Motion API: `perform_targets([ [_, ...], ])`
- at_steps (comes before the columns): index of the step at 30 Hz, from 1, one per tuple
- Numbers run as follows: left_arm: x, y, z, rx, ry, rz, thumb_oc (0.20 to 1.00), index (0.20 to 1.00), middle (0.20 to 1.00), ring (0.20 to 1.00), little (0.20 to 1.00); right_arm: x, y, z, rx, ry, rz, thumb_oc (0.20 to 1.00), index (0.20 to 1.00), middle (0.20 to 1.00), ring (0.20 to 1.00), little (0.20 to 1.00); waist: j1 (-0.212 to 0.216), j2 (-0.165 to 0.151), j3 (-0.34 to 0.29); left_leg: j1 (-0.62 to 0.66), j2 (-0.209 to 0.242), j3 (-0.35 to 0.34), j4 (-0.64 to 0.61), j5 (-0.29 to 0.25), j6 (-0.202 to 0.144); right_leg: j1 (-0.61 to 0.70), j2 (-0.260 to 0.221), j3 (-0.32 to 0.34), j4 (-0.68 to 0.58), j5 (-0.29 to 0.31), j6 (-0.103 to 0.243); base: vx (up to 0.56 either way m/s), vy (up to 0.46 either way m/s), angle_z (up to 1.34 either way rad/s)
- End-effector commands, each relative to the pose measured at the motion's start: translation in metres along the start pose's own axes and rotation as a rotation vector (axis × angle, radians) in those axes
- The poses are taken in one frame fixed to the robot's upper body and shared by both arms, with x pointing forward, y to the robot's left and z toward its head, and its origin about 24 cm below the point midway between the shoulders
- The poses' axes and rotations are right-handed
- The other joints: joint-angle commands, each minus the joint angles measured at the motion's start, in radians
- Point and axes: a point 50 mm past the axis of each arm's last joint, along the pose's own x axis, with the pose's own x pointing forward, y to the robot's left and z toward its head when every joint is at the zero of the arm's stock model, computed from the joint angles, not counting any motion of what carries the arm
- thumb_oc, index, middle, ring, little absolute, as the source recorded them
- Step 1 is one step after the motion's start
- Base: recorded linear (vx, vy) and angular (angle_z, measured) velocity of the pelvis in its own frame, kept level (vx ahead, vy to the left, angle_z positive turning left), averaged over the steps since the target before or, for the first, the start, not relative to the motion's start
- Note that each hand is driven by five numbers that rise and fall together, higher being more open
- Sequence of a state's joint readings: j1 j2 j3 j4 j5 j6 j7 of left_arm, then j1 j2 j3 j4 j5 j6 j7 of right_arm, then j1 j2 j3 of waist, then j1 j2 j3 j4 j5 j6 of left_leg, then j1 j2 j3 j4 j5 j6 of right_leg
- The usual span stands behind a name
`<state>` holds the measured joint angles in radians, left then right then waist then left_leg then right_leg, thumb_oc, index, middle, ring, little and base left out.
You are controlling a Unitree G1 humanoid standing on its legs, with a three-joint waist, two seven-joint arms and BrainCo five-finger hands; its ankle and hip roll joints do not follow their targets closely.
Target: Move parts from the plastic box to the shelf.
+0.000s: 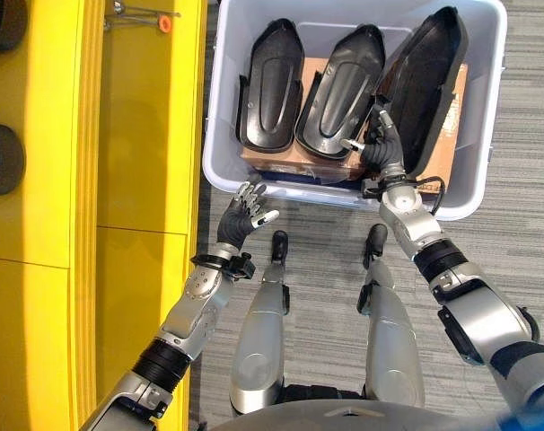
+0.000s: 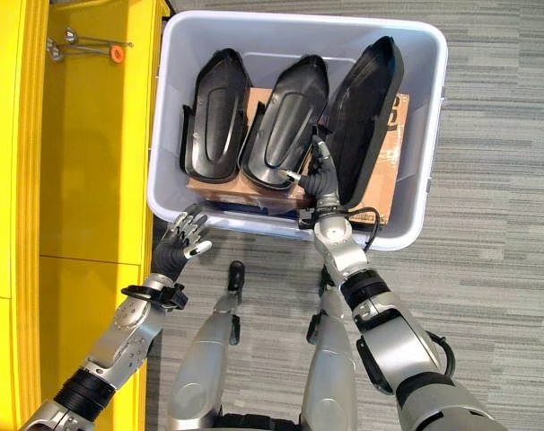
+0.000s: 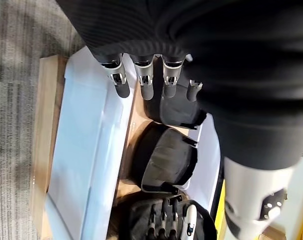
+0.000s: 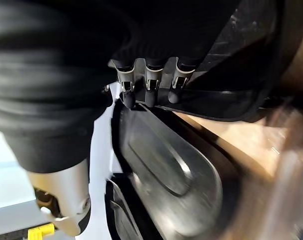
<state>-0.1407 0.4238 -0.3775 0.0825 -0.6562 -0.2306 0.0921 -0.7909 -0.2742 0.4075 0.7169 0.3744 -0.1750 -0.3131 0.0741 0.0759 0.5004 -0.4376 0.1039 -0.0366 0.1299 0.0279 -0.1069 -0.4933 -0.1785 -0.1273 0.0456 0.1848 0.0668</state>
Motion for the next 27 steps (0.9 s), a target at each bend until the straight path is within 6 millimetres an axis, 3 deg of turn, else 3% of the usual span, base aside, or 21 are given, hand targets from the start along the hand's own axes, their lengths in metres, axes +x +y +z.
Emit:
perform_targets([
  [1,-0.006,-0.008,0.021,0.005,-0.105,-0.056,1.0,1.0,1.0,1.0,1.0,-0.007,0.016,-0.007,0.028,0.019,0.072,1.0,1.0,1.0,1.0,1.0,0.013,0.004,-0.019,-0.058,0.004,0.008,0.028,0.013,0.044,0.007,-0.07,0.045,0.124,-0.126,0.058,0.0,0.0,0.0],
  [8,-0.005,-0.005,0.023,0.013,-0.12,-0.026,1.0,1.0,1.0,1.0,1.0,-0.02,0.02,0.007,0.038,-0.085,0.11,1.0,1.0,1.0,1.0,1.0,-0.004,-0.009,-0.019,-0.058,0.005,0.01,0.032,0.007,0.045,0.005,-0.067,0.052,0.126,-0.129,0.058,0.0,0.0,0.0],
  [22,-0.007,0.001,0.026,0.025,-0.134,0.012,1.0,1.0,1.0,1.0,1.0,-0.059,-0.025,0.101,0.087,-0.61,-0.054,1.0,1.0,1.0,1.0,1.0,-0.054,-0.038,-0.034,-0.052,0.016,0.024,0.035,-0.007,0.04,-0.006,-0.058,0.071,0.129,-0.134,0.063,0.0,0.0,0.0],
  [27,-0.01,0.002,0.025,0.029,-0.126,0.019,1.0,1.0,1.0,1.0,1.0,-0.074,-0.025,0.11,0.096,-0.683,-0.045,1.0,1.0,1.0,1.0,1.0,-0.066,-0.045,-0.043,-0.047,0.02,0.032,0.032,-0.008,0.039,-0.01,-0.053,0.078,0.128,-0.133,0.064,0.0,-0.002,-0.03],
])
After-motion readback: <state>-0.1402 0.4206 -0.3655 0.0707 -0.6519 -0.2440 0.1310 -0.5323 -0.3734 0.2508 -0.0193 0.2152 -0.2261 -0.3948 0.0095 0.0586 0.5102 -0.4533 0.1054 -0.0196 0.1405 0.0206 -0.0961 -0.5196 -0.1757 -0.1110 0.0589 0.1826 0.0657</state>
